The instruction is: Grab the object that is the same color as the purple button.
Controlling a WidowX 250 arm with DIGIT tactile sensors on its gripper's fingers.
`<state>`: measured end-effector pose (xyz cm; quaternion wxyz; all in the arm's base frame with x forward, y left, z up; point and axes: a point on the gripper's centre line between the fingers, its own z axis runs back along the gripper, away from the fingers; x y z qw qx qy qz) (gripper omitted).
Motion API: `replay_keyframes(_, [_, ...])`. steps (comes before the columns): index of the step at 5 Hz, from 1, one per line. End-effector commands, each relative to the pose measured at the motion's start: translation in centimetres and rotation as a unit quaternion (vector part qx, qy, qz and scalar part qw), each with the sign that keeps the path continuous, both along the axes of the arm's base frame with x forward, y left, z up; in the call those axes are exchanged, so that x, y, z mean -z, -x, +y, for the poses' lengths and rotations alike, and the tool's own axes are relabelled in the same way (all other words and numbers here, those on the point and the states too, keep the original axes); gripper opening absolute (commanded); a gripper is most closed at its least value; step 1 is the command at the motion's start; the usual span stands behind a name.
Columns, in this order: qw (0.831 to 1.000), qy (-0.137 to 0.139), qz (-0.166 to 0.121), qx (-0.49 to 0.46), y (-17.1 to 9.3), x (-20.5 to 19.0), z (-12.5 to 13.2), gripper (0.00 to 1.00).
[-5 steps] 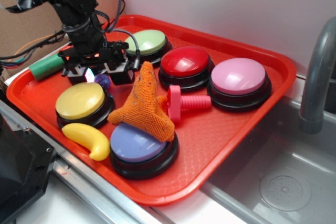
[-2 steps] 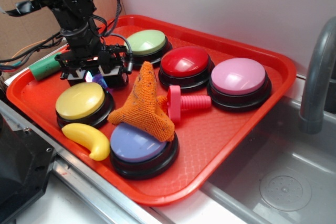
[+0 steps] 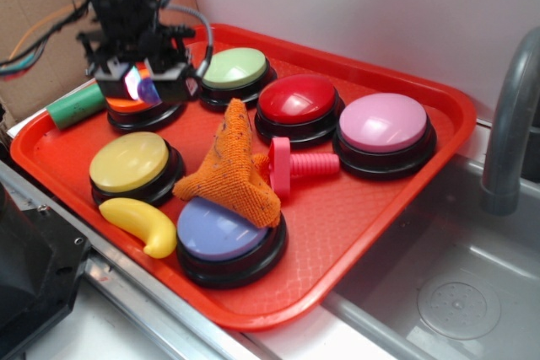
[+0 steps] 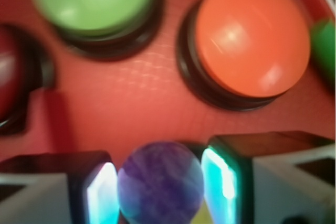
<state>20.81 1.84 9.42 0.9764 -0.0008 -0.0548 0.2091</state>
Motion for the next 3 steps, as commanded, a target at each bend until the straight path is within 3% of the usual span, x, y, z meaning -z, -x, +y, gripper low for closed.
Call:
replay_keyframes(1, [0.984,-0.013,0.017,0.178,-0.8,-5.5,-2.4,0.00])
replay_keyframes(2, [0.984,-0.008,0.004,0.175,-0.6,-5.8,-2.0,0.00])
replay_keyframes(3, [0.987,0.000,0.031,0.160,-0.7,-5.4,-0.6,0.00])
